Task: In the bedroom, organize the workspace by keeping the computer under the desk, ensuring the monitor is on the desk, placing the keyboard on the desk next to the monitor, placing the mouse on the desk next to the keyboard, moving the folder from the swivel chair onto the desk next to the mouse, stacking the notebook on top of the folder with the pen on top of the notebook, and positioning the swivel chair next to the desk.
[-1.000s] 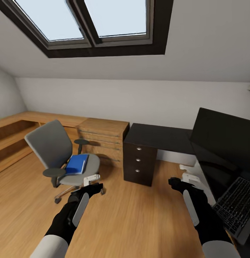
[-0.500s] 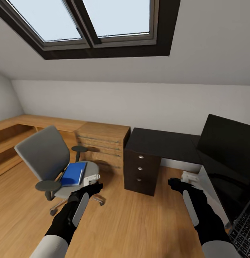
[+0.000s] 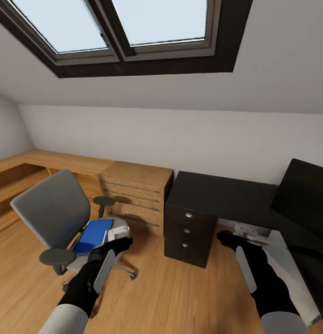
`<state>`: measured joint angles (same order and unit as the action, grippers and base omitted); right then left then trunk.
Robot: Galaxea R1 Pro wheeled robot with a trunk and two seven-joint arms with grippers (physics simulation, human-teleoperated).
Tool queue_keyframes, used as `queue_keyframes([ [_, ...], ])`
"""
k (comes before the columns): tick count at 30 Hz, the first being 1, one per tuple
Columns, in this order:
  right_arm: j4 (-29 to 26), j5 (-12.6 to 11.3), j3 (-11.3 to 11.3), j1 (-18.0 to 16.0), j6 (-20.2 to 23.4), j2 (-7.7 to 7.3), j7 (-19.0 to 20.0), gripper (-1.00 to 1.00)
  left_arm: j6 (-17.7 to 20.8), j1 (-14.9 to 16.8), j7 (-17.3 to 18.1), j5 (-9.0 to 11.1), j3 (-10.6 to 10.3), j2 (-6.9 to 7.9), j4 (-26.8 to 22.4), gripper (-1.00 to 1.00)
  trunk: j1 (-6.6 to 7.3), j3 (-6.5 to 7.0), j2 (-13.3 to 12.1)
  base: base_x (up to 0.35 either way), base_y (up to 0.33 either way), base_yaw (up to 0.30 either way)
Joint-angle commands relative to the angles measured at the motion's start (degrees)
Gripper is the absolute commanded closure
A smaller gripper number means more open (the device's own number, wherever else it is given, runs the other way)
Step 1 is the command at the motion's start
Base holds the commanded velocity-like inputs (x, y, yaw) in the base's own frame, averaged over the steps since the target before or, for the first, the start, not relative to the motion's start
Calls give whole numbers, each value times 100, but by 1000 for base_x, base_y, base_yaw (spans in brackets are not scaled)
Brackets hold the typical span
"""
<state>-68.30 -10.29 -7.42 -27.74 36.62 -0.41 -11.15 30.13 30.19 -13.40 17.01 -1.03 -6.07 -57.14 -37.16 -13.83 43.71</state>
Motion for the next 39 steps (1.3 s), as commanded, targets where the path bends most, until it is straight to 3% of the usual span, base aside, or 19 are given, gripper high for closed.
queue_keyframes([
  [1,-9,-61,4,-3,21,-3,-46,100,18,5,-53,62,-11,-1,-3,-100,-5,-9,6,329,0,260],
  [16,7,-43,186,-3,21,-3,-54,100,28,5,-49,66,-18,-17,1,-100,-5,-9,6,329,0,276],
  [33,27,-42,198,-3,21,-7,-49,100,13,5,-53,57,-41,-41,168,-100,-5,-9,6,330,-33,264],
  [36,41,-43,198,-3,21,-10,-37,100,-88,5,-61,54,-154,-43,168,-100,-5,-9,6,330,-117,40],
  [37,116,-37,198,-3,19,-15,-32,100,-330,3,-64,50,-383,-39,166,-100,-5,-9,6,330,-68,12],
  [39,219,-31,207,-3,2,-18,-30,100,-589,-49,-65,49,-546,-37,152,-100,-5,-9,6,330,-45,8],
])
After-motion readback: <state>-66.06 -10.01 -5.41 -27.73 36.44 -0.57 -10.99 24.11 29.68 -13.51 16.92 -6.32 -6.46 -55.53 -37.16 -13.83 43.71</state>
